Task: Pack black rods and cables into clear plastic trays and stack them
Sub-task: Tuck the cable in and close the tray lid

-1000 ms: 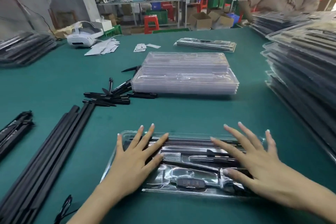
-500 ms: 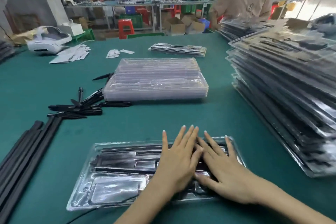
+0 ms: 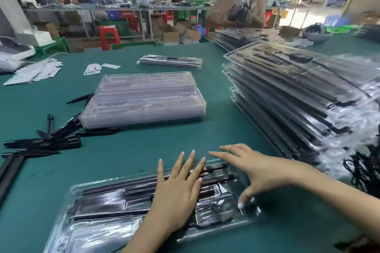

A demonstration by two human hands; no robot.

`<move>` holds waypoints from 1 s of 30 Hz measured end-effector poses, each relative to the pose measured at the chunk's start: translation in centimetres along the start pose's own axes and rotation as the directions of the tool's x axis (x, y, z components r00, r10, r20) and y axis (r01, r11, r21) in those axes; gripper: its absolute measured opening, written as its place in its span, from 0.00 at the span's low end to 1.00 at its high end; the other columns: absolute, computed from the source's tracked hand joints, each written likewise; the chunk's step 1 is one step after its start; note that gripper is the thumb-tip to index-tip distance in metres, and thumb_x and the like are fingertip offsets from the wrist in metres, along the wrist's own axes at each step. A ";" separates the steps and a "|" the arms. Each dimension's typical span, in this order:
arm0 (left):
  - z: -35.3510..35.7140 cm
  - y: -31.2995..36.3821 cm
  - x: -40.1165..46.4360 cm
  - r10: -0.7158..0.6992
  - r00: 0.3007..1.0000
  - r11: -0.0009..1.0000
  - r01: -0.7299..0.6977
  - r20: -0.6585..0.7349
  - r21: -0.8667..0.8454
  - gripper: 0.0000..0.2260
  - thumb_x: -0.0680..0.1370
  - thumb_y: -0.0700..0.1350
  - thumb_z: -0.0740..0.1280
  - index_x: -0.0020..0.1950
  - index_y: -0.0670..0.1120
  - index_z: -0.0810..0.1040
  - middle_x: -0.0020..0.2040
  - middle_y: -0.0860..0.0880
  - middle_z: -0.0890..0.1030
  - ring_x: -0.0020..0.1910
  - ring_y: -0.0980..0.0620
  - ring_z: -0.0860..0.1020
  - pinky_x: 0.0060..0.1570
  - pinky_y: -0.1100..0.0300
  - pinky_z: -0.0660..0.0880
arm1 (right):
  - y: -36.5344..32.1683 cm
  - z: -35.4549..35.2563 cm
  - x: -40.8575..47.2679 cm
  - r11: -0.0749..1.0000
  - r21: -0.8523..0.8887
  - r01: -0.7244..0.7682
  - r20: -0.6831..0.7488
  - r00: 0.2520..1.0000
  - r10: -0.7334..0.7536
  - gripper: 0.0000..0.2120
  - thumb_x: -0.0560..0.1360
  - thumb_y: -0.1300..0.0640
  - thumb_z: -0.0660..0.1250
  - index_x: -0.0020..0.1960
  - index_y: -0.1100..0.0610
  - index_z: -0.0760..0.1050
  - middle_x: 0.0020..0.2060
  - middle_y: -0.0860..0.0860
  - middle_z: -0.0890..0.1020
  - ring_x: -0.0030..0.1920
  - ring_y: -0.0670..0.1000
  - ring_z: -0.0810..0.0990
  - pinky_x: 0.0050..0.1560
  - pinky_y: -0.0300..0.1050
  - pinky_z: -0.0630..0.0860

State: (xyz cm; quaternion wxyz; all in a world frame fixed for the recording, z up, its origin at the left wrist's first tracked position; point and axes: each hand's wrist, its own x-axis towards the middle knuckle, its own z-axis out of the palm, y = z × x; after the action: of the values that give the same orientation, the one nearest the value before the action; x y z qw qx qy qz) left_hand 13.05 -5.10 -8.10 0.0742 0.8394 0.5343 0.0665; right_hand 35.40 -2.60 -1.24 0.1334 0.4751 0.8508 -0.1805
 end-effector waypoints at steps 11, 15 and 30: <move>-2.1 0.2 -2.0 0.052 0.996 0.985 -0.063 0.073 0.160 0.22 0.81 0.54 0.45 0.72 0.60 0.67 0.75 0.59 0.62 0.74 0.54 0.62 0.66 0.44 0.52 | -2.7 -0.3 0.8 0.956 -0.258 0.138 0.108 0.988 -0.113 0.69 0.55 0.39 0.80 0.70 0.35 0.25 0.77 0.49 0.41 0.76 0.53 0.41 0.72 0.65 0.51; -1.5 0.0 -2.2 0.073 0.992 0.978 -0.091 0.100 0.189 0.27 0.83 0.54 0.39 0.68 0.55 0.74 0.71 0.55 0.70 0.70 0.52 0.68 0.60 0.41 0.59 | -2.5 0.1 0.9 0.977 -0.194 0.087 0.118 0.991 -0.065 0.70 0.55 0.41 0.81 0.67 0.32 0.23 0.76 0.47 0.39 0.76 0.53 0.38 0.70 0.70 0.47; 0.0 2.9 -1.1 0.116 0.977 0.989 -0.097 0.178 -0.113 0.30 0.74 0.71 0.50 0.74 0.65 0.49 0.76 0.63 0.41 0.73 0.62 0.31 0.61 0.35 0.22 | -0.8 1.0 0.5 0.985 0.097 -0.144 0.184 0.975 0.125 0.62 0.57 0.42 0.81 0.73 0.30 0.37 0.75 0.40 0.37 0.75 0.49 0.35 0.72 0.67 0.44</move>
State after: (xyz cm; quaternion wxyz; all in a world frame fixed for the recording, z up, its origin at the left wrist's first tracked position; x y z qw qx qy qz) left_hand 15.18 -7.29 -7.60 0.1633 0.8643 0.4752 0.0202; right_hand 34.51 -3.04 -2.23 0.1941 0.5205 0.7901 -0.2592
